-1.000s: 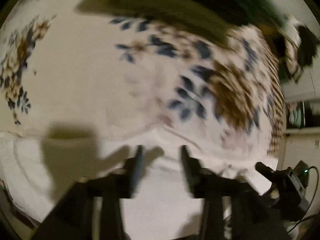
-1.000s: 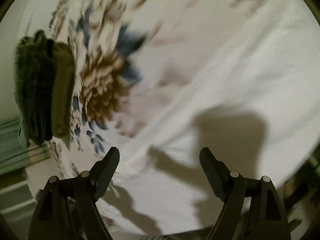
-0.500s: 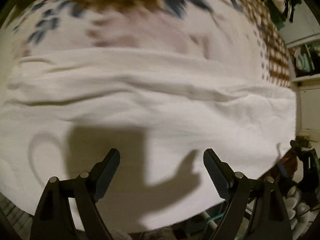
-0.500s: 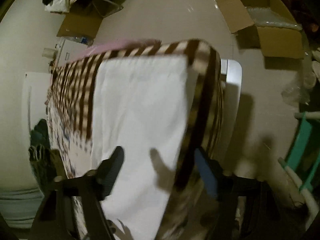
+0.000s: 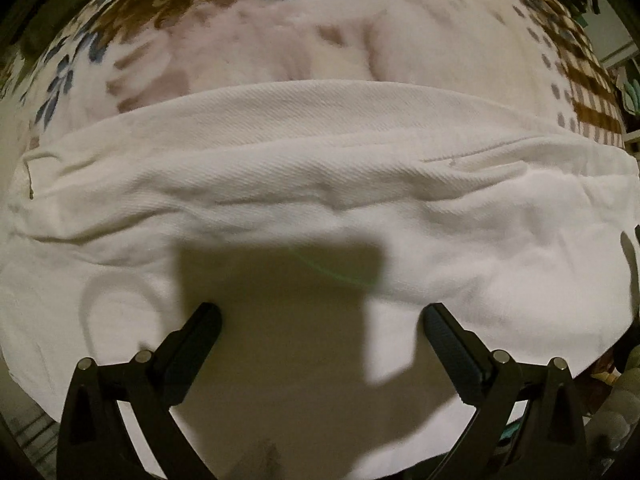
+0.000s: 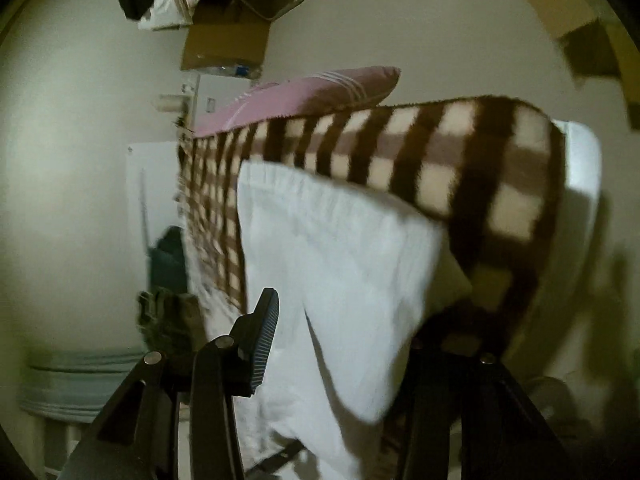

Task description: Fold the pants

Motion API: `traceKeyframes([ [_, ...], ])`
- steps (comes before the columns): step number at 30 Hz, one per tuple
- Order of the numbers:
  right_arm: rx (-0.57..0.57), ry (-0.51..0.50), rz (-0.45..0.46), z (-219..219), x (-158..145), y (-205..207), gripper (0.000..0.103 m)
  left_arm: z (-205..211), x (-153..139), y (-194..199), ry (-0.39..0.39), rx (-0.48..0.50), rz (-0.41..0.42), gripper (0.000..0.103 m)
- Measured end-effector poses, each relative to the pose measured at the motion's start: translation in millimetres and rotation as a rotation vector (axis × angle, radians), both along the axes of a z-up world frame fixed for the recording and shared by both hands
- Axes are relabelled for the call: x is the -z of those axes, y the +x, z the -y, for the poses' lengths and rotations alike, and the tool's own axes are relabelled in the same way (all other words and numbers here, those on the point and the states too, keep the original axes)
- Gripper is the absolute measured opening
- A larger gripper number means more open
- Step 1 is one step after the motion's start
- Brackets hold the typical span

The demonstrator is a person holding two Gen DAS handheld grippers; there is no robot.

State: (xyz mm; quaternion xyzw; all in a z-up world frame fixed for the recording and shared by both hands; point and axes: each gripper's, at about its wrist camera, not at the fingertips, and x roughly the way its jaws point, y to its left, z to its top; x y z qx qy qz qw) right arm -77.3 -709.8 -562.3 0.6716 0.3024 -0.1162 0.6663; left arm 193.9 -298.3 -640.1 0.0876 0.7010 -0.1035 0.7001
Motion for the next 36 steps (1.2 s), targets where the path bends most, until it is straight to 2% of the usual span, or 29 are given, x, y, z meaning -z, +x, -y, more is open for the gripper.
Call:
traceKeyframes([
  [2,0.007,0.0,0.018,2,3,6,0.044,1,0,-1,0.001,-0.003,-0.001,0.103],
  [5,-0.024,-0.067,-0.034,-1,-1,18,0.012,-5,-4,2,-0.002,-0.012,-0.013,0.103],
  [9,-0.055,-0.161,-0.108,-11,-24,35,0.009,-16,-15,11,-0.016,-0.051,-0.07,0.103],
  [10,-0.059,-0.185,-0.116,-15,-34,38,0.009,-24,-23,15,-0.05,-0.076,-0.069,0.103],
  [11,-0.071,-0.226,-0.121,-23,-49,41,0.009,-33,-33,18,-0.086,-0.095,-0.056,0.103],
  [15,-0.116,-0.32,-0.109,-59,-102,49,0.009,-79,-75,27,-0.145,-0.157,0.013,0.103],
  [19,-0.244,-0.442,-0.106,-133,-153,75,0.009,-137,-105,28,-0.198,-0.246,0.029,0.103],
  [22,-0.392,-0.559,-0.11,-205,-178,101,0.009,-191,-110,20,-0.221,-0.314,-0.015,0.103],
  [25,-0.544,-0.644,-0.124,-283,-177,123,0.009,-236,-118,11,-0.212,-0.365,-0.016,0.103],
  [30,-0.776,-0.691,-0.122,-411,-143,147,0.009,-322,-131,-3,-0.154,-0.424,0.018,0.103],
  [36,-0.998,-0.762,-0.139,-538,-97,149,0.009,-403,-122,-21,-0.118,-0.514,0.025,0.103],
])
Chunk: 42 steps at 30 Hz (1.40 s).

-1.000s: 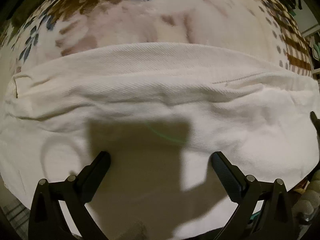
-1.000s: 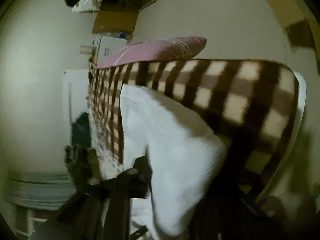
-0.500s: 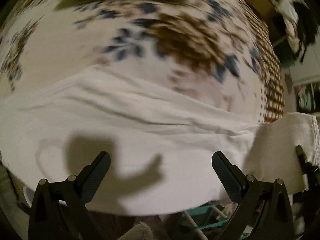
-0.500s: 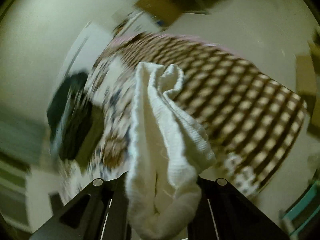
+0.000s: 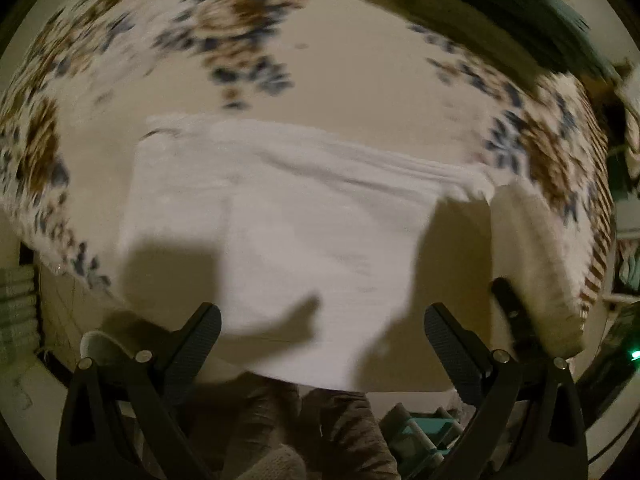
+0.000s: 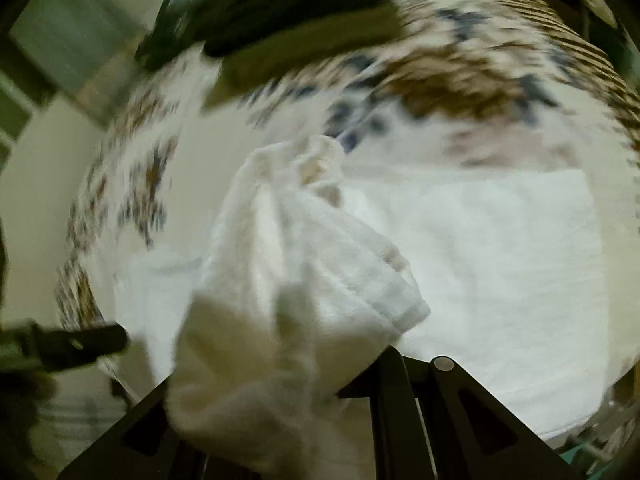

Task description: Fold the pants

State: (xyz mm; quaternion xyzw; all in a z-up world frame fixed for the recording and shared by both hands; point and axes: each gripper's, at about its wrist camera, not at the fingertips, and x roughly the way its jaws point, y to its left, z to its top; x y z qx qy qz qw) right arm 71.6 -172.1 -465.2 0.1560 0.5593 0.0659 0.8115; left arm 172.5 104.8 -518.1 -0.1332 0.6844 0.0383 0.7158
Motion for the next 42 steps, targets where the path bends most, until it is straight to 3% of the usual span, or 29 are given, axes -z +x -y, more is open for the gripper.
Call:
traceKeyframes([
  [2,-0.044,-0.061,-0.038,-27,20,-1,0.01,-17,6,-4,0.002,-0.032,-0.005,0.103],
  [4,-0.102,-0.132,-0.111,-50,40,0,0.022,-27,14,-3,0.005,-0.051,-0.009,0.103],
  [6,-0.171,-0.106,-0.189,-63,51,-1,0.054,-35,19,-2,-0.015,-0.069,-0.014,0.103],
  [8,-0.219,-0.033,-0.206,-68,49,-5,0.068,-39,23,0,-0.046,-0.087,-0.013,0.103],
  [11,-0.222,0.049,-0.179,-57,23,-18,0.072,-31,29,8,-0.093,-0.086,-0.004,0.103],
  [15,-0.08,0.061,-0.213,-7,11,-35,0.074,1,44,24,-0.162,-0.028,0.012,0.103],
  [20,0.114,-0.012,-0.286,68,20,-51,0.074,58,81,33,-0.13,0.115,-0.036,0.101],
  [22,0.178,-0.024,-0.312,93,28,-57,0.074,78,99,33,-0.145,0.175,-0.076,0.067],
  [23,0.218,-0.021,-0.329,109,32,-55,0.074,86,105,32,-0.119,0.205,-0.091,0.036],
  [24,0.257,-0.014,-0.343,120,38,-56,0.074,91,105,31,-0.075,0.229,-0.079,0.019],
  [25,0.282,-0.014,-0.35,129,41,-53,0.074,96,104,28,-0.063,0.254,-0.045,0.014],
  [28,0.357,-0.047,-0.36,152,48,-53,0.076,98,93,19,-0.043,0.275,0.018,0.013],
  [30,0.381,-0.069,-0.367,156,52,-51,0.097,93,83,11,-0.055,0.267,0.039,0.013],
  [36,0.334,-0.141,-0.364,142,59,-36,0.098,71,65,-3,-0.101,0.202,0.014,0.013],
  [42,0.24,-0.198,-0.389,109,67,-18,0.103,66,97,-4,-0.097,0.164,-0.039,0.014],
])
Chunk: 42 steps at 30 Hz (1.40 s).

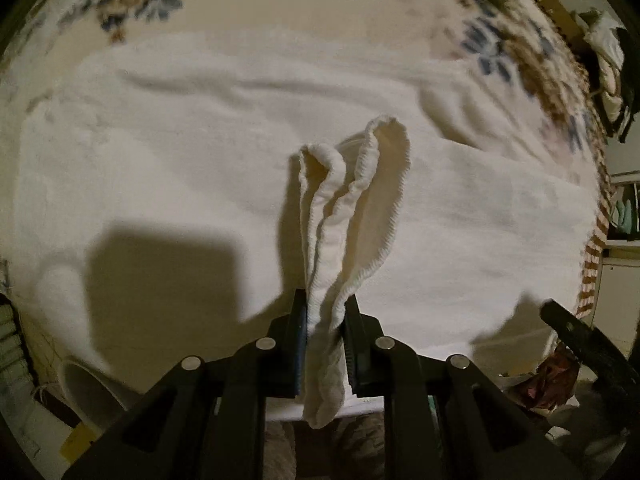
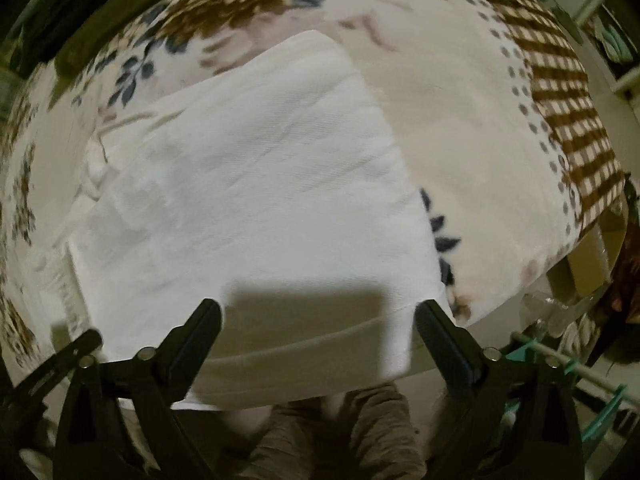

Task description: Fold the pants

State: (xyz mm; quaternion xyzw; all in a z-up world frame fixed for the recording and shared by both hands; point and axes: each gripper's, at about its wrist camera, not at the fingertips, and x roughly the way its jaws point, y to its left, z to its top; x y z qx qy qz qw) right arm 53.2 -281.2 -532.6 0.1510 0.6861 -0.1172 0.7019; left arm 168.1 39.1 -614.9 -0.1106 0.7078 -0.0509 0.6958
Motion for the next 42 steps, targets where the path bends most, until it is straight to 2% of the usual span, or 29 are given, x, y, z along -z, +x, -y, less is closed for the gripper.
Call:
traceKeyframes([
  [2,-0.028,-0.012,-0.009,-8,2,2,0.103,-1,5,6,-0.019,-0.04,-0.026,0.017],
  [4,-0.058,-0.022,-0.009,-15,1,7,0.103,-10,-3,5,-0.053,-0.081,-0.022,0.017],
  [5,-0.074,-0.022,-0.006,-21,0,10,0.103,-15,-11,2,-0.06,-0.095,-0.002,0.024],
  [6,-0.088,-0.022,-0.001,-27,-2,14,0.103,-25,-19,-4,-0.064,-0.11,0.02,0.038],
  [7,-0.099,-0.017,0.0,-33,-4,17,0.103,-39,-30,-11,-0.087,-0.142,0.053,0.047],
  [8,-0.11,-0.009,-0.002,-39,-5,21,0.103,-49,-37,-18,-0.112,-0.177,0.079,0.065],
  [9,-0.124,0.005,-0.005,-47,-6,25,0.103,-63,-43,-27,-0.133,-0.224,0.103,0.074],
  [12,-0.18,0.041,-0.007,-69,-10,35,0.103,-114,-48,-59,-0.199,-0.425,0.132,0.076],
  [14,-0.23,0.059,-0.01,-86,-11,42,0.103,-153,-41,-88,-0.229,-0.579,0.158,0.076],
  [16,-0.276,0.077,-0.013,-104,-10,49,0.103,-180,-28,-105,-0.23,-0.718,0.182,0.076],
  [19,-0.331,0.1,-0.032,-129,-3,62,0.103,-214,2,-127,-0.327,-0.938,0.199,0.076],
  [21,-0.35,0.101,-0.044,-141,4,70,0.103,-225,21,-130,-0.418,-1.028,0.22,0.076],
  [24,-0.356,0.115,-0.038,-150,12,77,0.103,-226,37,-121,-0.446,-1.109,0.249,0.078],
  [29,-0.337,0.111,-0.043,-159,23,85,0.103,-226,18,-103,-0.426,-1.077,0.323,0.073],
  [31,-0.315,0.123,-0.049,-156,26,86,0.103,-226,19,-101,-0.41,-1.083,0.326,0.048],
  [32,-0.307,0.127,-0.049,-153,26,85,0.103,-226,20,-101,-0.395,-1.079,0.326,0.03],
  [33,-0.302,0.129,-0.046,-153,27,85,0.103,-219,22,-96,-0.392,-1.068,0.329,0.024],
  [36,-0.298,0.134,-0.037,-146,27,82,0.103,-205,2,-90,-0.341,-0.983,0.402,0.018],
  [38,-0.291,0.144,-0.028,-137,25,79,0.103,-190,-26,-87,-0.309,-0.9,0.467,0.017],
  [42,-0.258,0.18,-0.019,-104,18,65,0.103,-138,-101,-74,-0.254,-0.688,0.593,0.017],
])
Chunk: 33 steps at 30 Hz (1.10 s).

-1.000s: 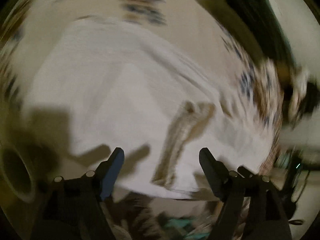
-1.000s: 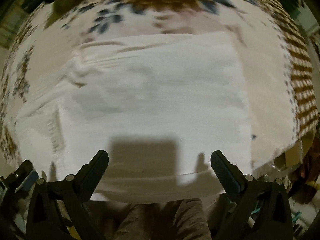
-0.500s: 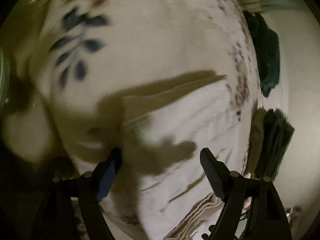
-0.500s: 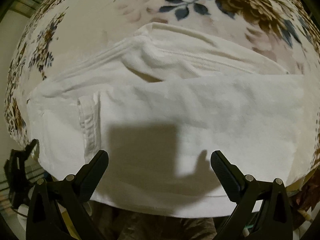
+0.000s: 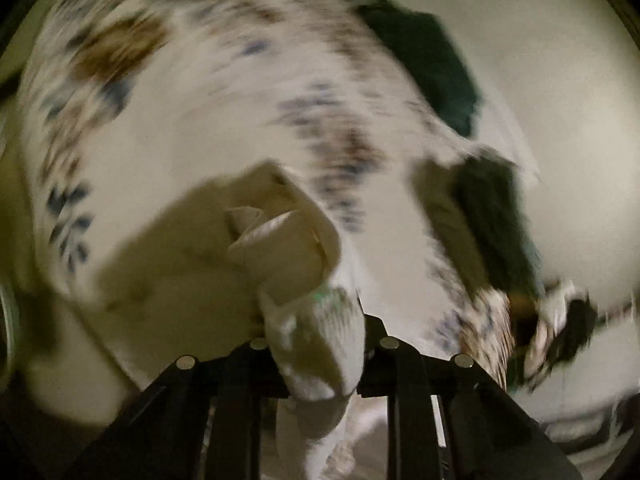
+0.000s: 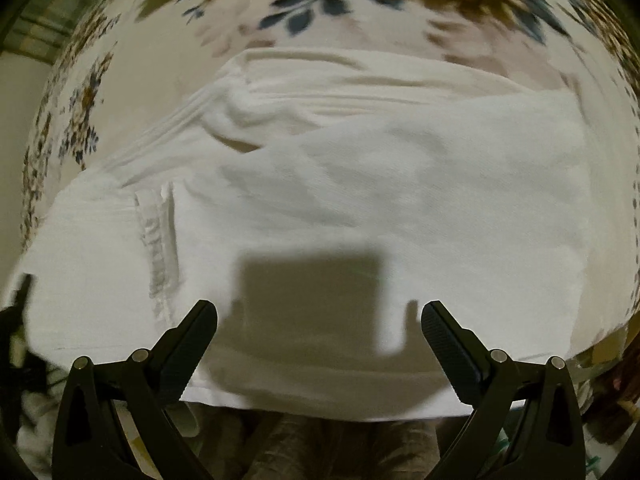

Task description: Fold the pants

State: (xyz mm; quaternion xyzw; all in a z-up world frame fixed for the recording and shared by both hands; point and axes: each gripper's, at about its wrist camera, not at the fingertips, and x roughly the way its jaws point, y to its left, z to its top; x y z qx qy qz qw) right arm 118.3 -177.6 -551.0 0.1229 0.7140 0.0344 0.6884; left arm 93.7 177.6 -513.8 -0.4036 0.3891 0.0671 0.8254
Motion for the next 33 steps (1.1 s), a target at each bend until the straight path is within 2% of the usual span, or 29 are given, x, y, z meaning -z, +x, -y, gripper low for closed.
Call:
traceKeyframes([
  [3,0.042,0.012,0.007,26,-8,-8,0.103,66,-49,11,0.091,0.177,0.07,0.016],
  [5,0.077,0.018,0.007,49,-14,-12,0.103,107,-60,18,0.114,0.284,0.082,0.016],
  [6,0.093,0.015,0.004,60,-17,-16,0.103,134,-60,21,0.092,0.342,0.079,0.016],
  [9,0.148,-0.003,0.015,110,-32,-28,0.103,194,-44,34,0.063,0.453,0.039,0.016],
  [12,0.185,-0.027,0.029,157,-42,-40,0.103,260,-10,37,0.084,0.584,-0.03,0.016],
  [14,0.195,-0.046,0.018,182,-45,-48,0.103,287,10,40,0.079,0.638,-0.084,0.016],
  [18,0.221,-0.023,0.005,228,-51,-63,0.103,319,37,40,0.129,0.677,-0.162,0.017],
  [21,0.231,-0.004,0.007,242,-55,-62,0.103,332,44,44,0.171,0.692,-0.229,0.018],
  [24,0.246,0.023,0.027,251,-60,-55,0.103,342,38,43,0.224,0.73,-0.293,0.026],
  [25,0.252,0.036,0.03,253,-60,-53,0.103,346,32,41,0.264,0.745,-0.315,0.026],
  [26,0.259,0.058,0.032,252,-60,-47,0.103,348,25,42,0.292,0.752,-0.335,0.03],
  [28,0.273,0.109,0.035,252,-59,-41,0.103,340,17,39,0.29,0.738,-0.359,0.042],
  [30,0.283,0.174,0.044,246,-55,-29,0.103,327,0,41,0.269,0.692,-0.362,0.063],
  [32,0.279,0.221,0.052,236,-50,-17,0.103,315,-10,47,0.255,0.652,-0.338,0.074],
  [33,0.275,0.238,0.055,230,-48,-11,0.103,304,-20,46,0.258,0.622,-0.318,0.075],
])
